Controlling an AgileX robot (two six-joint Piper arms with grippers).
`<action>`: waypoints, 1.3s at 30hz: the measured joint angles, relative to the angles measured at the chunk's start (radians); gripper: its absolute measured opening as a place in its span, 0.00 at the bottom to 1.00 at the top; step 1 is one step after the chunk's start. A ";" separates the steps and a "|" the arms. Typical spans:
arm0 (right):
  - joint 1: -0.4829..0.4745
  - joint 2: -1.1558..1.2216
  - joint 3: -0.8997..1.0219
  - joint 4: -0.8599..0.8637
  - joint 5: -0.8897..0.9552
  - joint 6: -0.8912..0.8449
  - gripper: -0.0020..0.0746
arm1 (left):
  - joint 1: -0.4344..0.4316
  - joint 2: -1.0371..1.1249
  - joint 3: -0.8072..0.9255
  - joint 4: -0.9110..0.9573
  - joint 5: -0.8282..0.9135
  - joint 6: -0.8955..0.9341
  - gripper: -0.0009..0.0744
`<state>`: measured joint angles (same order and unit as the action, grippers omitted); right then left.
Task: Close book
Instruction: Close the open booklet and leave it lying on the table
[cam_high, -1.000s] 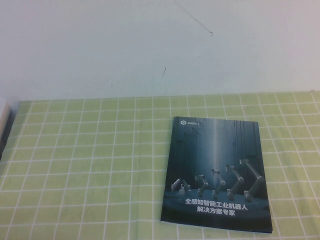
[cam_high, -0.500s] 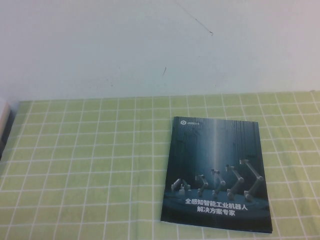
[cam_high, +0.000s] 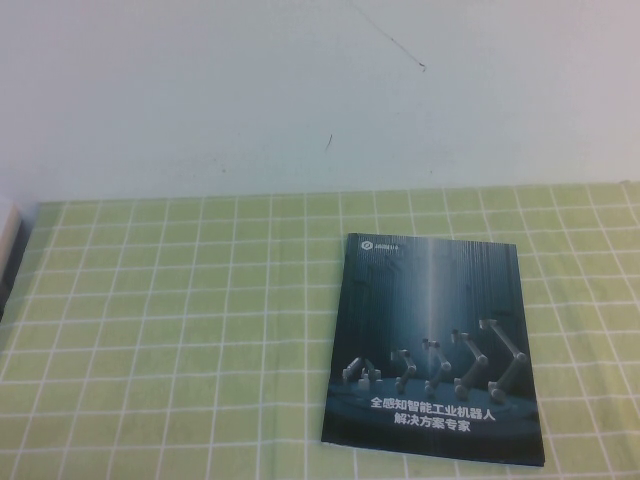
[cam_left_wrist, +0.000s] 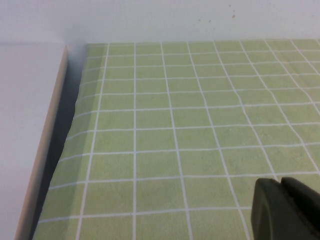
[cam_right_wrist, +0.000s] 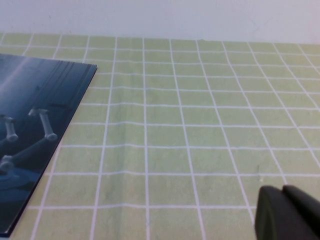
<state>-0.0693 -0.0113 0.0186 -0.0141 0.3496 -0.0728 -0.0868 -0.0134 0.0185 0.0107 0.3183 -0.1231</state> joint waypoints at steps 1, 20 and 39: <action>0.007 0.000 0.000 0.000 0.000 0.000 0.02 | -0.002 0.000 0.000 0.000 0.002 0.000 0.01; 0.066 0.000 0.000 0.002 0.000 0.000 0.02 | -0.018 0.000 -0.001 0.000 0.004 0.000 0.01; 0.066 0.000 0.000 0.002 0.000 0.000 0.02 | -0.018 0.000 -0.001 0.000 0.004 0.000 0.01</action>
<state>-0.0034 -0.0113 0.0186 -0.0121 0.3496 -0.0728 -0.1053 -0.0134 0.0173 0.0107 0.3222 -0.1231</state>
